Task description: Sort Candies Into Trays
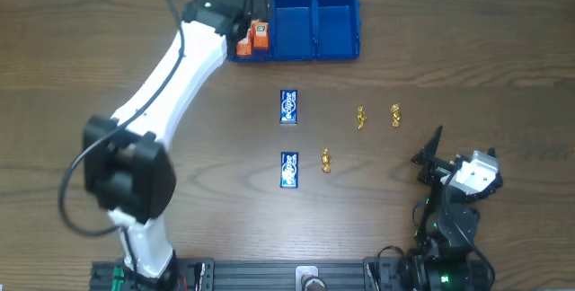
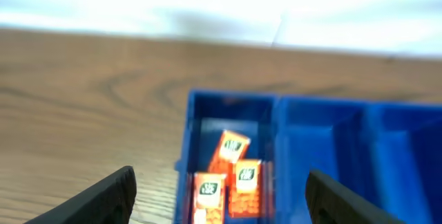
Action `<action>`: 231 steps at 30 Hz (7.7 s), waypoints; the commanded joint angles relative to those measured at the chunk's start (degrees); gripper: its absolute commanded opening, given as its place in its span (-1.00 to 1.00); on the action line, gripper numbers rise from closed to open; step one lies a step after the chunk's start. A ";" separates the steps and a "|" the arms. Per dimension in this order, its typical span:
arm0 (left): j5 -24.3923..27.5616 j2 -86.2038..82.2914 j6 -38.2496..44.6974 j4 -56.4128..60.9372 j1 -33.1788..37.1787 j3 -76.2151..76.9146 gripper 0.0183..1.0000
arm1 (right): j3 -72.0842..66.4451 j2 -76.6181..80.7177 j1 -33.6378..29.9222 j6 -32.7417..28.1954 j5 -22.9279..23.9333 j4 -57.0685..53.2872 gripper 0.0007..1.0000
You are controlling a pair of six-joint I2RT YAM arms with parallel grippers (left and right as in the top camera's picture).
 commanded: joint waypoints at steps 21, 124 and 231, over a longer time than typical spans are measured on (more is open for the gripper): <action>18.08 -98.18 13.46 27.63 21.66 -80.37 1.00 | -0.20 -0.17 -0.04 0.46 0.52 -0.35 1.00; 20.87 -109.90 10.45 21.79 22.25 -102.27 1.00 | 63.58 101.83 42.07 30.99 -29.59 -44.11 1.00; 20.87 -109.90 10.45 21.79 22.25 -102.27 1.00 | 105.53 111.27 26.97 11.13 -22.91 -46.10 1.00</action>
